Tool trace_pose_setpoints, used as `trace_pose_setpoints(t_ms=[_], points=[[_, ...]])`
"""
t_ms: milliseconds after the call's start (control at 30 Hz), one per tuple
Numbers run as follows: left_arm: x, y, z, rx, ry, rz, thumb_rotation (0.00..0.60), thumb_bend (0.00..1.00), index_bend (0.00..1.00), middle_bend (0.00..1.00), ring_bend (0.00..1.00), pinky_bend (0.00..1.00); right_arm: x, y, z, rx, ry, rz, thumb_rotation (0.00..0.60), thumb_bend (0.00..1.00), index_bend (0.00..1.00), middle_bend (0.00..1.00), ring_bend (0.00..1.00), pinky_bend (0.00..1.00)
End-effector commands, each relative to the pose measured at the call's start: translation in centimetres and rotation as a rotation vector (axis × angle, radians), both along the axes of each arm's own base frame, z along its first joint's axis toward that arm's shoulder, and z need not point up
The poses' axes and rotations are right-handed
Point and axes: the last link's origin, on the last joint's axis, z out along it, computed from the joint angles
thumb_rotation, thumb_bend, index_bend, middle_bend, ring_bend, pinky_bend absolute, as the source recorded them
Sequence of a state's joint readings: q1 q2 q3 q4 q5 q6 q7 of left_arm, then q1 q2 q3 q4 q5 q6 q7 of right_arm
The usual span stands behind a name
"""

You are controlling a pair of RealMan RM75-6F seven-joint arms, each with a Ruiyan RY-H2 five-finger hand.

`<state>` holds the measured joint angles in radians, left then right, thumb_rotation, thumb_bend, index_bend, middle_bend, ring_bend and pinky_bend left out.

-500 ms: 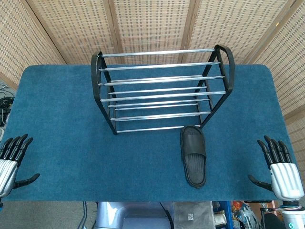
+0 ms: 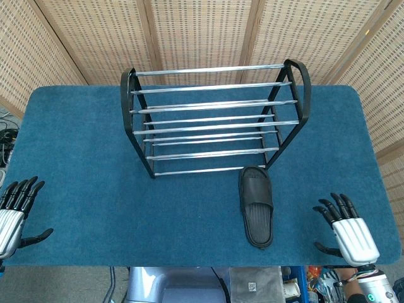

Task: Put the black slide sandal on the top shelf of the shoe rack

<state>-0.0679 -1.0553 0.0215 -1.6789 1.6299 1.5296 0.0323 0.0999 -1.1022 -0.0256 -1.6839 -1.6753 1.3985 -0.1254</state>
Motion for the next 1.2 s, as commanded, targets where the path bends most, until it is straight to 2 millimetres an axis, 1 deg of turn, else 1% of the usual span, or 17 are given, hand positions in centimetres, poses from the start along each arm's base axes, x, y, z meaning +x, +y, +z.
trace_pose_setpoints(t_ms=[33, 300, 700, 800, 1000, 1133, 1200], points=[[0.0, 0.1, 0.0, -0.001, -0.003, 0.004, 0.6, 0.0, 0.0, 0.0, 0.0, 0.0, 0.2, -1.1, -2.7, 0.172, 0.112, 0.07, 0.6, 0.32, 0.37, 0.32, 0.13, 0.14], [-0.2, 0.3, 0.2, 0.002, -0.012, 0.011, 0.6, 0.0, 0.0, 0.0, 0.0, 0.0, 0.1, -2.8, -5.2, 0.264, 0.223, 0.059, 0.6, 0.47, 0.42, 0.35, 0.15, 0.16], [-0.3, 0.5, 0.4, -0.001, -0.019, 0.015, 0.6, 0.0, 0.0, 0.0, 0.0, 0.0, 0.3, -3.5, -7.6, 0.351, 0.317, 0.015, 0.6, 0.48, 0.44, 0.37, 0.16, 0.16], [-0.3, 0.5, 0.5, 0.001, -0.024, 0.018, 0.6, 0.0, 0.0, 0.0, 0.0, 0.0, 1.3, -3.4, -8.6, 0.388, 0.318, 0.02, 0.6, 0.48, 0.44, 0.37, 0.16, 0.16], [-0.3, 0.5, 0.5, -0.001, -0.026, 0.018, 0.6, 0.0, 0.0, 0.0, 0.0, 0.0, 3.0, -3.4, -9.9, 0.434, 0.326, 0.024, 0.6, 0.48, 0.44, 0.37, 0.16, 0.16], [-0.4, 0.5, 0.6, 0.001, -0.03, 0.019, 0.6, 0.0, 0.0, 0.0, 0.0, 0.0, 4.5, -3.2, -10.8, 0.461, 0.316, 0.036, 0.6, 0.48, 0.44, 0.37, 0.16, 0.16], [-0.4, 0.6, 0.6, 0.0, -0.031, 0.019, 0.6, 0.0, 0.0, 0.0, 0.0, 0.0, 5.6, -3.1, -11.2, 0.471, 0.302, 0.058, 0.6, 0.48, 0.44, 0.37, 0.16, 0.16]])
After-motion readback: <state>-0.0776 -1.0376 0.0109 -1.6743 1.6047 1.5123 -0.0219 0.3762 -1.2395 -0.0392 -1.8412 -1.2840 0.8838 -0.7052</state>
